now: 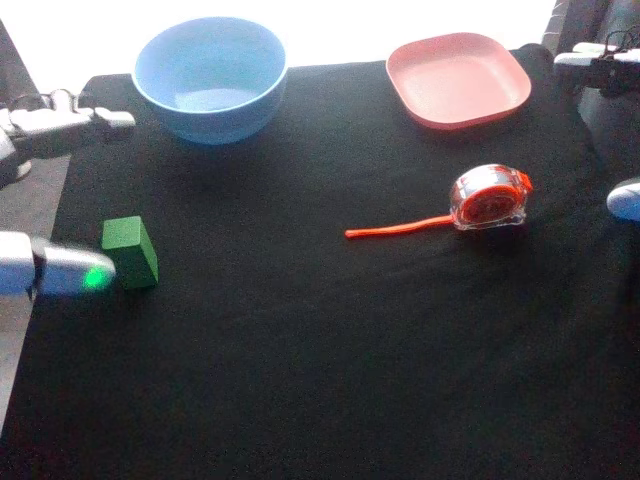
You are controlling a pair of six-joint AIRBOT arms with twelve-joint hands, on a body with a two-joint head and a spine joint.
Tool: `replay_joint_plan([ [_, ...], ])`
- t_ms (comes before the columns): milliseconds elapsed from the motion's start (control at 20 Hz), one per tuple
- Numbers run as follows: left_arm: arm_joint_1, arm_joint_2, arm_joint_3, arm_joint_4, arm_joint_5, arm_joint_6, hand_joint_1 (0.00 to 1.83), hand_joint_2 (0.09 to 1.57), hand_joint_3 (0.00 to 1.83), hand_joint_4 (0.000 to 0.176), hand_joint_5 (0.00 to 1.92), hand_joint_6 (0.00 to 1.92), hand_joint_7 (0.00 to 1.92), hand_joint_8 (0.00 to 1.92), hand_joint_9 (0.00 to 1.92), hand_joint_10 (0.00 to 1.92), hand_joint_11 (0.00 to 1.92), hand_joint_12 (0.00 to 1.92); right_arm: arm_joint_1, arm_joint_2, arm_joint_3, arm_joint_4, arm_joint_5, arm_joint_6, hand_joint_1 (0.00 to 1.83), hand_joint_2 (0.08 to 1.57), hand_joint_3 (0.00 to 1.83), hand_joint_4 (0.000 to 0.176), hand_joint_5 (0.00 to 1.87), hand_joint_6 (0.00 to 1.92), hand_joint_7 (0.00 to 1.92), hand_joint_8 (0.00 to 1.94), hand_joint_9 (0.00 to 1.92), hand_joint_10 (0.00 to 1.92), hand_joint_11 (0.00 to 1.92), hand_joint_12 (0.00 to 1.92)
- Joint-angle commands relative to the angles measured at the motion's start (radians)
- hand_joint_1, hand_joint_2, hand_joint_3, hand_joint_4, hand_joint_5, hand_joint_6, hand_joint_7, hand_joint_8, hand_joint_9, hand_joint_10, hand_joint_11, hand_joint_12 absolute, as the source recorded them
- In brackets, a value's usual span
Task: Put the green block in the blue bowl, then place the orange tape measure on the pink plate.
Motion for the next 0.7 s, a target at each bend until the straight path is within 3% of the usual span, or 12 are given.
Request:
replay_joint_plan([
  [0,-0.015,-0.002,0.010,-0.012,-0.077,-0.003,0.80,0.96,0.00,0.049,0.29,0.00,0.30,0.00,0.31,0.02,0.07,0.74,0.013,0.000,0.005,0.047,0.105,0.010,0.88,1.01,0.00,0.115,0.26,0.00,0.13,0.00,0.25,0.01,0.00,0.92],
  [50,-0.033,-0.011,0.018,0.009,-0.047,-0.003,0.85,0.94,0.00,0.043,0.32,0.00,0.40,0.01,0.42,0.02,0.17,0.75,0.013,0.000,0.005,0.047,0.105,0.010,0.88,1.01,0.00,0.116,0.26,0.00,0.14,0.00,0.26,0.01,0.01,0.93],
  [150,-0.071,-0.022,0.029,0.048,0.008,-0.003,0.88,0.91,0.00,0.070,0.35,0.01,0.50,0.02,0.52,0.02,0.25,0.81,0.013,0.001,0.006,0.047,0.105,0.010,0.89,1.01,0.00,0.107,0.27,0.00,0.16,0.01,0.28,0.01,0.03,0.93],
  [200,-0.100,-0.031,0.039,0.076,0.053,-0.003,0.87,0.91,0.00,0.081,0.36,0.00,0.50,0.00,0.51,0.01,0.19,0.88,0.013,0.001,0.007,0.047,0.105,0.010,0.88,1.01,0.00,0.111,0.27,0.00,0.16,0.01,0.29,0.01,0.04,0.93],
  [250,-0.121,-0.042,0.049,0.094,0.087,-0.003,0.87,0.92,0.00,0.079,0.38,0.00,0.54,0.00,0.54,0.01,0.17,0.96,0.013,0.001,0.007,0.047,0.105,0.010,0.86,1.01,0.00,0.108,0.27,0.00,0.16,0.01,0.29,0.01,0.06,0.94],
  [300,-0.143,-0.055,0.061,0.116,0.121,-0.003,0.84,0.93,0.00,0.054,0.41,0.01,0.56,0.01,0.56,0.01,0.16,0.98,0.013,0.000,0.007,0.047,0.103,0.012,0.86,1.02,0.00,0.115,0.27,0.00,0.15,0.00,0.27,0.00,0.02,0.93],
  [400,-0.182,-0.075,0.081,0.150,0.181,-0.003,0.84,0.93,0.00,0.033,0.50,0.00,0.66,0.01,0.66,0.02,0.20,1.11,0.013,0.000,0.007,0.047,0.103,0.016,0.83,1.03,0.01,0.126,0.27,0.00,0.16,0.00,0.26,0.00,0.00,0.92],
  [450,-0.196,-0.081,0.088,0.164,0.203,-0.003,0.85,0.93,0.00,0.020,0.53,0.00,0.69,0.00,0.68,0.02,0.18,1.18,0.013,0.000,0.007,0.046,0.103,0.017,0.84,1.04,0.01,0.101,0.28,0.00,0.16,0.00,0.24,0.00,0.00,0.88],
  [500,-0.206,-0.083,0.092,0.173,0.216,-0.003,0.89,0.95,0.01,0.006,0.57,0.01,0.71,0.01,0.70,0.02,0.18,1.19,0.013,-0.001,0.007,0.045,0.103,0.017,0.83,1.04,0.00,0.105,0.29,0.00,0.16,0.00,0.24,0.00,0.00,0.88],
  [600,-0.216,-0.083,0.096,0.177,0.225,-0.002,0.89,0.98,0.01,0.000,0.64,0.01,0.81,0.02,0.79,0.04,0.20,1.29,0.013,-0.001,0.007,0.044,0.101,0.018,0.80,1.05,0.00,0.126,0.28,0.00,0.16,0.00,0.24,0.00,0.00,0.84],
  [650,-0.220,-0.083,0.098,0.179,0.228,-0.002,0.91,0.99,0.01,0.000,0.65,0.01,0.82,0.01,0.79,0.03,0.20,1.26,0.013,-0.002,0.007,0.043,0.100,0.018,0.80,1.05,0.00,0.116,0.28,0.00,0.16,0.00,0.23,0.00,0.00,0.76],
])
